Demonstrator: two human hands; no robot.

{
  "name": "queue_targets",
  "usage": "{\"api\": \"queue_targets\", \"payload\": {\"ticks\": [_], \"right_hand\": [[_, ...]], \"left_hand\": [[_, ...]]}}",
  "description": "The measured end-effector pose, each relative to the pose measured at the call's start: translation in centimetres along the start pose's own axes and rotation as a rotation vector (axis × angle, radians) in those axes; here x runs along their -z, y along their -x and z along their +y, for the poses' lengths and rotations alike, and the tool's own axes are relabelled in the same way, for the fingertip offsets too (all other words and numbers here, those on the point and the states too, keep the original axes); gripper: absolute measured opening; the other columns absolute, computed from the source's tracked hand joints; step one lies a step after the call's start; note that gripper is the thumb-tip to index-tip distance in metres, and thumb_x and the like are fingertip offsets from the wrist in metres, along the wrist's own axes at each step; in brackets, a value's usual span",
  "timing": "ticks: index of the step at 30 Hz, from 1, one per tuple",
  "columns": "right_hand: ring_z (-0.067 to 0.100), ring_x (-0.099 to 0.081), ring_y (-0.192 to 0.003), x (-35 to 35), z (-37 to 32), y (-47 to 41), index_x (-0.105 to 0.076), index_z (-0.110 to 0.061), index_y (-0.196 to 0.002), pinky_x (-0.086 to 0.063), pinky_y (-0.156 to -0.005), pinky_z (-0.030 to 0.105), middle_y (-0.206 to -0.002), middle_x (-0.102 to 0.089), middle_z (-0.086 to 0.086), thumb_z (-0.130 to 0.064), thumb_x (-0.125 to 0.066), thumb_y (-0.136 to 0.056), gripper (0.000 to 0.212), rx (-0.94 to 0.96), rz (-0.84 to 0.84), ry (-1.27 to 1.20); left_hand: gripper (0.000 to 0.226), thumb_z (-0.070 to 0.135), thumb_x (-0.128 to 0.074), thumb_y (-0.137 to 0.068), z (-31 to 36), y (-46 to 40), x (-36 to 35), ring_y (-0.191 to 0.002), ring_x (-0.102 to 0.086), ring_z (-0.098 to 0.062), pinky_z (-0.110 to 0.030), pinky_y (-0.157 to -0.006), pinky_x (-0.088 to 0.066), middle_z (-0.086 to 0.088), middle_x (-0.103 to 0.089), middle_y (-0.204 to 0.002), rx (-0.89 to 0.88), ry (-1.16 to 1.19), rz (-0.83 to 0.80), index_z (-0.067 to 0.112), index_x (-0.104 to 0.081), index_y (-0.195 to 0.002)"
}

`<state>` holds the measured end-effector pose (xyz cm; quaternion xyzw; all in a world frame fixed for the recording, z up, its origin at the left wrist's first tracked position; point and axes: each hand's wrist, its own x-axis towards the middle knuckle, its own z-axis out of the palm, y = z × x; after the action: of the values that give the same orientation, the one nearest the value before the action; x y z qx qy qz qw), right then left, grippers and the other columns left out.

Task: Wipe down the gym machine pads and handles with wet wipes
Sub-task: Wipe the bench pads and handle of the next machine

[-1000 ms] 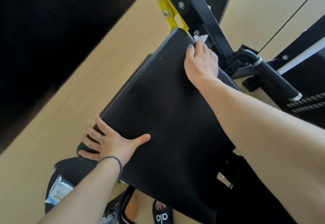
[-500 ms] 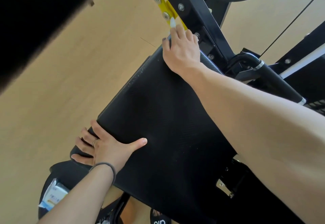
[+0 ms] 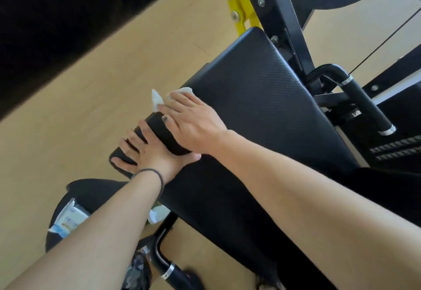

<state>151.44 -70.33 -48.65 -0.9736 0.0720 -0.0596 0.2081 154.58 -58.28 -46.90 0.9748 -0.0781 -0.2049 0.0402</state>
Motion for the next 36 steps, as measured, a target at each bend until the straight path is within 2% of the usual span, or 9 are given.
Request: {"api": "queue_targets", "payload": {"ticks": [3, 6, 9, 13, 16, 20, 26, 30, 36], "right_hand": [[0.017, -0.004, -0.157, 1.6, 3.1, 0.1, -0.024, -0.016, -0.161, 0.002, -0.126, 0.032, -0.169, -0.02, 0.001, -0.036, -0.017, -0.11, 0.055, -0.236, 0.011, 0.042], [0.017, 0.007, -0.157, 1.1, 0.5, 0.2, -0.014, -0.016, -0.163, 0.005, -0.127, 0.037, -0.171, -0.008, 0.0, -0.037, -0.013, -0.109, 0.057, -0.425, 0.018, -0.03], [0.016, 0.006, -0.157, -2.6, -7.4, 2.7, -0.02, -0.016, -0.162, 0.009, -0.126, 0.035, -0.17, -0.011, 0.001, -0.035, -0.018, -0.109, 0.056, -0.132, -0.046, -0.067], [0.016, 0.002, -0.157, -5.4, -12.1, 5.9, -0.03, -0.018, -0.159, 0.007, -0.127, 0.035, -0.169, -0.015, -0.002, -0.035, -0.022, -0.108, 0.054, 0.148, -0.149, -0.037], [0.019, -0.006, -0.157, -4.8, -10.6, 5.1, -0.03, -0.017, -0.159, 0.002, -0.128, 0.036, -0.169, -0.019, 0.001, -0.034, -0.024, -0.108, 0.054, 0.242, -0.131, 0.132], [0.024, -0.001, -0.157, -5.4, -11.7, 3.7, -0.02, -0.015, -0.162, 0.0, -0.128, 0.041, -0.17, -0.014, 0.004, -0.037, -0.023, -0.108, 0.059, 0.089, -0.086, 0.185], [0.03, 0.01, -0.156, -5.5, -8.3, 12.1, -0.018, -0.01, -0.156, -0.006, -0.127, 0.049, -0.17, -0.007, 0.008, -0.036, -0.018, -0.107, 0.056, 0.467, -0.335, 0.514], [0.035, -0.004, -0.156, -3.7, -8.2, 10.8, -0.035, -0.001, -0.154, -0.012, -0.126, 0.05, -0.165, -0.025, 0.016, -0.032, -0.01, -0.106, 0.063, 0.65, -0.468, 0.766], [0.034, -0.005, -0.156, -4.2, -12.4, 1.5, -0.029, 0.001, -0.156, -0.009, -0.127, 0.047, -0.165, -0.026, 0.016, -0.035, -0.01, -0.107, 0.064, 0.657, -0.302, 0.952]], "left_hand": [[0.141, 0.073, -0.077, -0.062, -3.5, -0.1, 0.9, -0.153, 0.011, -0.025, -0.054, -0.122, 0.002, -0.003, 0.01, -0.167, -0.157, -0.065, -0.017, 0.022, 0.015, -0.157], [0.125, 0.061, -0.076, -0.075, -7.6, 0.8, 1.5, -0.154, -0.002, -0.022, -0.044, -0.125, -0.01, -0.003, 0.0, -0.168, -0.274, 0.054, 0.057, 0.015, 0.004, -0.159], [0.109, 0.044, -0.081, -0.08, -10.8, 2.0, 1.7, -0.145, -0.027, -0.018, -0.035, -0.116, -0.029, -0.001, -0.024, -0.16, -0.135, 0.352, 0.027, 0.012, -0.011, -0.158], [0.038, 0.02, -0.061, -0.097, -14.5, 3.2, 1.2, -0.113, -0.062, -0.018, -0.036, -0.098, -0.048, 0.003, -0.067, -0.123, -0.013, 0.598, -0.303, 0.028, -0.055, -0.133], [0.046, 0.011, -0.055, -0.1, -16.0, 3.5, 0.9, -0.107, -0.068, -0.01, -0.038, -0.101, -0.052, 0.005, -0.067, -0.122, 0.037, 0.894, -0.348, 0.025, -0.049, -0.144], [0.039, 0.028, -0.045, -0.107, -15.4, 3.5, 2.5, -0.117, -0.061, -0.016, -0.035, -0.093, -0.053, 0.0, -0.059, -0.134, 0.185, 1.241, -0.334, 0.025, -0.044, -0.145], [0.022, 0.039, -0.034, -0.105, -15.7, 4.2, 2.2, -0.114, -0.056, -0.019, -0.043, -0.109, -0.039, 0.002, -0.059, -0.122, 0.159, 0.986, -0.376, 0.027, -0.052, -0.103], [0.035, 0.037, -0.035, -0.106, -16.8, 9.3, -2.9, -0.112, -0.055, -0.033, -0.036, -0.09, -0.038, -0.012, -0.058, -0.12, 0.149, 0.617, -0.505, 0.012, -0.048, -0.126], [0.022, 0.037, -0.034, -0.108, -16.6, 13.2, -7.1, -0.087, -0.059, -0.015, -0.028, -0.074, -0.043, -0.003, -0.062, -0.1, 0.322, 0.829, -0.532, 0.018, -0.037, -0.097]]}}
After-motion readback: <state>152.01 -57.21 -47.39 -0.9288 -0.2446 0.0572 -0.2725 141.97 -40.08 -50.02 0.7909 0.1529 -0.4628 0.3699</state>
